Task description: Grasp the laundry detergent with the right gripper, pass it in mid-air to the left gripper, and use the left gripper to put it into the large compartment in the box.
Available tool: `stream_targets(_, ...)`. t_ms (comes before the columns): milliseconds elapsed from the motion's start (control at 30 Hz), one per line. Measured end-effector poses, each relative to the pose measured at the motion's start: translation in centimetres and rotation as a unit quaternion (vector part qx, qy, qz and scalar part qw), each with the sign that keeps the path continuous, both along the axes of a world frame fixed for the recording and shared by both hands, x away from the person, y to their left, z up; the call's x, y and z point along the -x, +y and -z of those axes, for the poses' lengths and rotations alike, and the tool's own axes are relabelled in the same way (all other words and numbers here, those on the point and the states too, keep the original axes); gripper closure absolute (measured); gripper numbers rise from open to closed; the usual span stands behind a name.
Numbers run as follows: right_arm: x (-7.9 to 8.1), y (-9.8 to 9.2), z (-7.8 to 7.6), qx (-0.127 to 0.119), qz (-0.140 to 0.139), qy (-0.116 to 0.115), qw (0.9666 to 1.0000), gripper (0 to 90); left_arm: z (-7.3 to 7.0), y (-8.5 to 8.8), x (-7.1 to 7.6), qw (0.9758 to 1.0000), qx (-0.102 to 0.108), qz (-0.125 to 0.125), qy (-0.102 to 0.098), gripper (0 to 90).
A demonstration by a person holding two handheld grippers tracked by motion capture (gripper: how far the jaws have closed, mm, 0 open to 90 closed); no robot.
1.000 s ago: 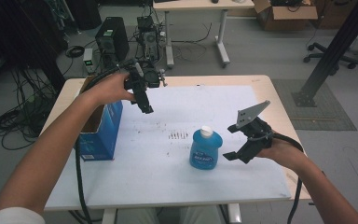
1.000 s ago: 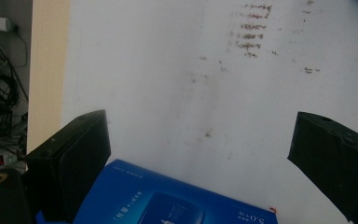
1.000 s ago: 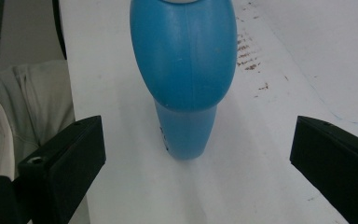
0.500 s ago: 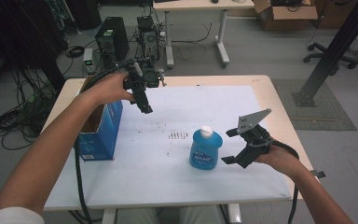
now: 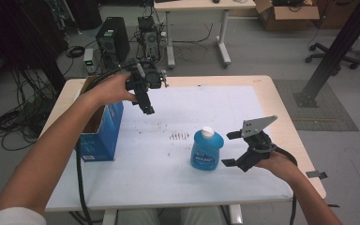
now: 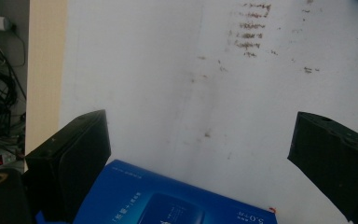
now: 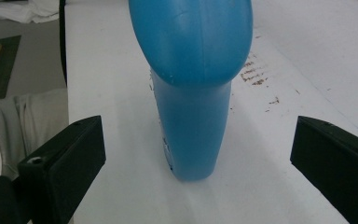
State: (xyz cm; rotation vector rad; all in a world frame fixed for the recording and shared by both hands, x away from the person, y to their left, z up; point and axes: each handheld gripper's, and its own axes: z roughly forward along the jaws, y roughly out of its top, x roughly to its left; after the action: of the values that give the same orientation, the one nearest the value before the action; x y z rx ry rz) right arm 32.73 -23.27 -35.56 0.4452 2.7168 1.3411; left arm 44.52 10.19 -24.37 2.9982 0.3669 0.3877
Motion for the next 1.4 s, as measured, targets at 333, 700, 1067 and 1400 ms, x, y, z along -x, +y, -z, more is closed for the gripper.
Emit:
stream_targets(333,0.0,0.0,0.7,-0.02,0.004,-0.005,0.9998,2.8,0.1,-0.1,0.0,1.0,-0.001,0.001,0.002,5.7)
stream_targets(700,0.0,0.5,2.0,-0.036,0.007,-0.005,0.9993,2.9,0.2,-0.2,0.0,1.0,-0.001,0.001,0.002,5.7)
stream_targets(1067,-0.4,2.0,2.7,-0.041,0.003,-0.007,0.9991,3.0,0.1,0.0,0.0,1.0,-0.001,-0.002,0.001,5.8)
stream_targets(1400,-0.5,3.2,3.5,-0.058,0.005,-0.013,0.9982,3.4,0.1,-0.2,0.0,1.0,-0.002,0.0,0.001,5.8)
